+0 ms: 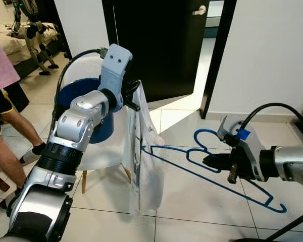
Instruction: Hang hanger
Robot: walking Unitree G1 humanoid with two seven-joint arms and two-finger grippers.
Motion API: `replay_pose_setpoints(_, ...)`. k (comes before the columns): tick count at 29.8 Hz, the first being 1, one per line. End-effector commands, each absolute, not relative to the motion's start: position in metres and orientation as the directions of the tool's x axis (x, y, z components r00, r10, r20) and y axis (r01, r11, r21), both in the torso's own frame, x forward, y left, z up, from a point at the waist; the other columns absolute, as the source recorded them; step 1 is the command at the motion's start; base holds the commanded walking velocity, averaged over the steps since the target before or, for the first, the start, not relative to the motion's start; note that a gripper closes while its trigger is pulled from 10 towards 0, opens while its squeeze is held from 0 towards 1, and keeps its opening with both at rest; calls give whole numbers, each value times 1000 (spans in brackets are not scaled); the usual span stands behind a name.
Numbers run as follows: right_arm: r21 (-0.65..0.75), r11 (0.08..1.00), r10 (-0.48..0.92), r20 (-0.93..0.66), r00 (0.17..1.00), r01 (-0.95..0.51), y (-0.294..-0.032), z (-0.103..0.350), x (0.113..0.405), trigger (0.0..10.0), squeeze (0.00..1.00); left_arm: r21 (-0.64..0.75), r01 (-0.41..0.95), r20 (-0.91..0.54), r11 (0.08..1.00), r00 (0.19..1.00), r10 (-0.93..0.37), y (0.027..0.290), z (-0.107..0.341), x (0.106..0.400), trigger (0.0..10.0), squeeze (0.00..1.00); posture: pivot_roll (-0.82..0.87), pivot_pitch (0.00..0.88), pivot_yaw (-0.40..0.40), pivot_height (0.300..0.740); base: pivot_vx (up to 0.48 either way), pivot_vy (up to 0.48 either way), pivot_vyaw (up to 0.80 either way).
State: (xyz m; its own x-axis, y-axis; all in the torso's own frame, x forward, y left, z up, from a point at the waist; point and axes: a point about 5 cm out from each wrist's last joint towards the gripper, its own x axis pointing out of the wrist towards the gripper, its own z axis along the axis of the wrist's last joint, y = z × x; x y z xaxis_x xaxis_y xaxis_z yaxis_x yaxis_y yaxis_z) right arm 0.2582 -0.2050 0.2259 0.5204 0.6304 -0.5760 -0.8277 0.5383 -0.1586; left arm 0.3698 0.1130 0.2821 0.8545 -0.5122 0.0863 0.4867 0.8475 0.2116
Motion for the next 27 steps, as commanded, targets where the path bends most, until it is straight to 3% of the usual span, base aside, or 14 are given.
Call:
replay_pose_setpoints(1,-164,521,664,-539,518,-838,-200,232,259,10000,0,242,477,118,845,850,-514,117,288,366,10000,0,-118,0,49,740,0,0,0)
replay_pose_setpoints(27,-201,627,572,-538,619,-753,-199,230,278,10000,0,246,492,175,835,825,-537,109,306,357,10000,0,-118,0,43,740,0,0,0)
